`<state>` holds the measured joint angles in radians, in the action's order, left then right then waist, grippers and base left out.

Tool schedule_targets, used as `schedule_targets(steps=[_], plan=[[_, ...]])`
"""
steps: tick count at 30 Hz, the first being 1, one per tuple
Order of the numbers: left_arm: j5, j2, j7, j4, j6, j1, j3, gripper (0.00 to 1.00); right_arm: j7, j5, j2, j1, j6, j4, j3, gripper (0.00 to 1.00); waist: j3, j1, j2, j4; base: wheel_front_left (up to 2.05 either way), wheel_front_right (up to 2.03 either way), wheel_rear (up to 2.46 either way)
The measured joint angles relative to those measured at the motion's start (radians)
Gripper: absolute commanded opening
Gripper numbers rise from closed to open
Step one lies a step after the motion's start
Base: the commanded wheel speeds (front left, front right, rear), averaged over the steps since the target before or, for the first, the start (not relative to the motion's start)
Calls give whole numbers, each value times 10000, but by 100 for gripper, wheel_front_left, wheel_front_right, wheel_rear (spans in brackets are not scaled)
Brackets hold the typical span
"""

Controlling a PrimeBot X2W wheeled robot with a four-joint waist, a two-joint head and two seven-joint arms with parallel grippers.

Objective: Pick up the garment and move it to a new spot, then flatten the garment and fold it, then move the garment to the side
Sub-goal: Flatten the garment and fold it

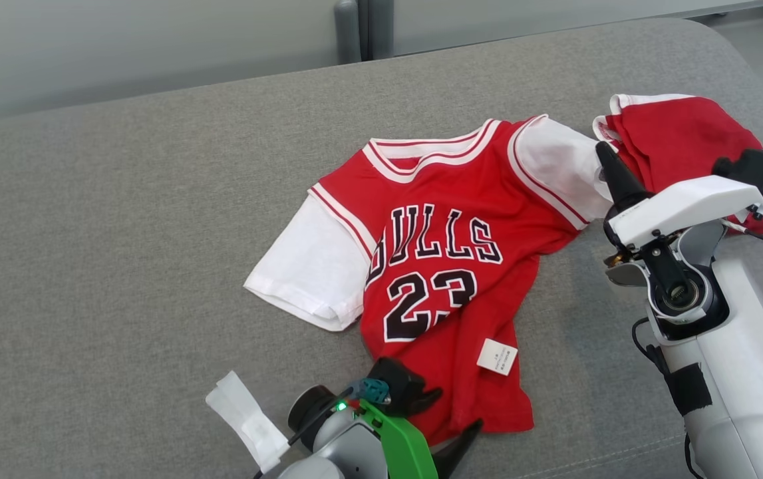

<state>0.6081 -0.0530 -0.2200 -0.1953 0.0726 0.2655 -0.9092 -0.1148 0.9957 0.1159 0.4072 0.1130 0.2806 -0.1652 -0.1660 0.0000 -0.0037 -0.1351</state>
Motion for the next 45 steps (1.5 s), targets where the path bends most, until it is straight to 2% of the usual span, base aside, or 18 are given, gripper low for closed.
schedule_targets(steps=[7, 8, 11, 13, 15, 16, 18, 19, 20, 22, 23, 26, 29, 35, 40, 45], plan=[[-81, 4, -127, -474, -54, 30, -121, 100, 186, 12, 8, 8, -73, 13, 123, 0, -193, 0, 0, -302, 0, 0, 0], [-81, 2, -128, -531, -54, 29, -144, 98, 188, 17, 23, 12, -73, 19, 144, 0, -209, 0, 0, -312, 0, 0, 0], [-67, 4, -125, -583, -56, 30, -146, 83, 234, 17, 33, 27, -84, 33, 173, 0, -231, 0, 0, -309, 0, 0, 0], [-52, 4, -123, -642, -69, 36, -140, 62, 263, 17, 33, 46, -115, 48, 174, 0, -243, 0, 0, -294, 0, 0, 0], [-38, 4, -96, -727, -73, 55, -134, 60, 263, 17, 33, 69, -117, 73, 173, 0, -252, 0, 0, -273, 0, 0, 0], [-33, 4, -63, -765, -82, 61, -125, 50, 263, 17, 33, 88, -119, 84, 171, 0, -255, 0, 0, -261, 0, 0, 0], [-6, 4, -38, -825, -113, 67, -127, 45, 263, 17, 33, 140, -157, 105, 167, 0, -260, 0, 0, -235, 0, 0, 0], [38, 4, 2, -828, -115, 71, -127, 38, 263, 17, 35, 150, -157, 113, 163, 0, -260, 0, 0, -222, 0, 0, 0], [50, 4, 8, -828, -115, 79, -132, 38, 263, 17, 35, 150, -159, 127, 155, 0, -259, 0, 0, -208, 0, 0, 0], [161, 4, 100, -830, -115, 140, -140, 22, 278, 17, 35, 150, -159, 186, 155, 0, -249, 0, 0, -171, 0, 0, 0], [226, 4, 105, -828, -113, 177, -153, 0, 282, 17, 35, 150, -163, 198, 155, 0, -242, 0, 0, -159, 0, 0, 0], [675, 4, 188, -796, -100, 229, -150, 0, 349, 12, 81, 150, -326, 280, 134, 0, -171, 0, 0, -111, 0, 0, 0], [1022, 4, 188, -472, -90, 262, 121, 0, 366, 12, 174, 183, -337, 236, 232, 0, -51, 0, 0, -33, 0, 0, 0], [1547, -94, 199, 1035, 56, 1261, 1465, 0, 449, -35, 882, 1205, -545, -451, 617, 0, 269, 0, 0, 158, 0, 0, 0], [1636, -1185, 182, 2173, -29, 2213, 2819, 0, 153, 88, 1275, 1781, -872, -1275, 688, 0, 649, 0, 0, 338, 0, 0, 0], [1699, -2165, -115, 3097, -389, 2928, 4052, 0, -311, 727, 1342, 1863, -938, -2017, 934, 0, 1126, 0, 0, 485, 0, 0, 0]])
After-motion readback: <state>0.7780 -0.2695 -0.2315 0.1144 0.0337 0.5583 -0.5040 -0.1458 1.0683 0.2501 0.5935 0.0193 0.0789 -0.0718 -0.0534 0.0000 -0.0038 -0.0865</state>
